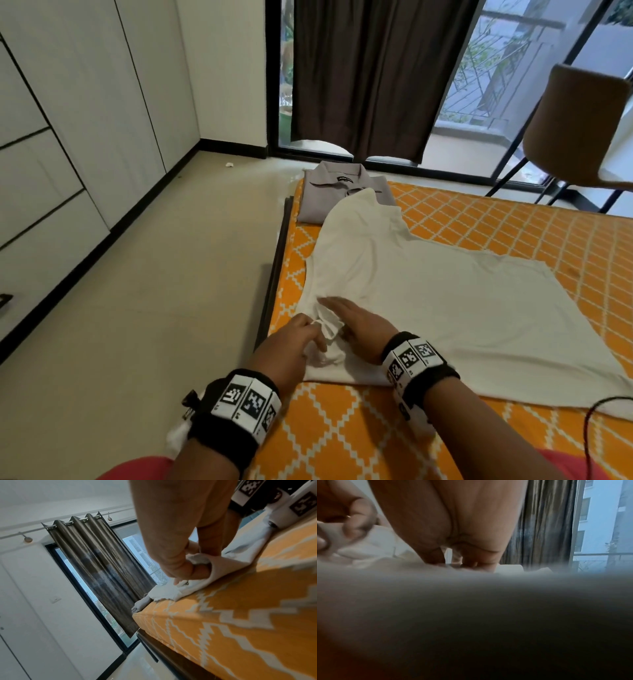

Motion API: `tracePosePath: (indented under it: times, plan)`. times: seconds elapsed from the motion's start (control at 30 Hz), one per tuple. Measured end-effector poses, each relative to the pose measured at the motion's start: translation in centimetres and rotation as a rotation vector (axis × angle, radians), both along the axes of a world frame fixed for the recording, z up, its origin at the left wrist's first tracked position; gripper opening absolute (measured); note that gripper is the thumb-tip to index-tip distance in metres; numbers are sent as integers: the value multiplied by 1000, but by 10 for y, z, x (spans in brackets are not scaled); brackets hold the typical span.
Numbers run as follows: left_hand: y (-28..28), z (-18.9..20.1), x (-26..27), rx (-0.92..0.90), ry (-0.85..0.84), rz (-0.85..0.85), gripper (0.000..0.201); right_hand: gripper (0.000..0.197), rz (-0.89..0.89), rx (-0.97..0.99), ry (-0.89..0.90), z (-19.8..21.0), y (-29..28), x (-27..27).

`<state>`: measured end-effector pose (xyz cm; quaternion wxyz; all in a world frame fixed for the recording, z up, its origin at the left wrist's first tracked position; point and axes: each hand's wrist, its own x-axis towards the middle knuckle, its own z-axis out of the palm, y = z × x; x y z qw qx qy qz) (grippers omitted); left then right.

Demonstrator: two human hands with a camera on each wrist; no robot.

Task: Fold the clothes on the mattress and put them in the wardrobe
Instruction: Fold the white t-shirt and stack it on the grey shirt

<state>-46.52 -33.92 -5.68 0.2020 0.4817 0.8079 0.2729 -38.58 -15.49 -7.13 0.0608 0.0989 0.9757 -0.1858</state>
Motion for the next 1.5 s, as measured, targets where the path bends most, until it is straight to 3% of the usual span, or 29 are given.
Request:
tracePosePath:
  times: [0.13, 0.23, 0.37, 0.43, 0.57, 0.63, 0.77, 0.9, 1.1, 1.17, 1.23, 1.33, 1.4, 1.5]
  plan:
    - [-3, -2, -8, -55, 20, 86, 28, 45, -105, -76, 99, 0, 11, -4]
    - [-2, -1, -10, -41, -42, 160, 35, 25, -226, -131, 315, 13, 24, 6]
    - [5, -8, -10, 130, -90, 288, 48, 22, -388, -259, 625, 44, 32, 24]
    - [7, -9, -7, 176, -97, 318, 39, 29, -409, -307, 553, 47, 31, 37]
    - [6, -7, -3, 138, -125, 359, 27, 32, -365, 32, -89, 37, 30, 62]
    - [5, -7, -5, 140, -126, 399, 28, 37, -405, 114, -195, 40, 28, 66]
    - [6, -7, -7, 156, -103, 388, 21, 47, -303, 158, -29, 40, 10, 56]
    - [-3, -9, -19, 128, -96, 435, 26, 27, -148, 285, -101, 34, -7, 48]
    - [-14, -16, -31, 27, -80, 521, 30, 24, -361, 400, -327, 45, 6, 54]
    - [-13, -18, -31, 28, -89, 535, 26, 25, -444, 419, -297, 48, 15, 59]
    - [-12, -18, -31, 51, -118, 551, 20, 23, -488, 350, -96, 43, 22, 58]
    - [-12, -19, -31, 45, -116, 531, 12, 32, -539, 52, 138, 33, 24, 48]
    - [-12, -18, -31, 47, -103, 499, 11, 43, -538, -90, 62, 25, 23, 40]
    - [-13, -14, -30, 92, -89, 450, 10, 44, -443, -35, -109, 14, 21, 34]
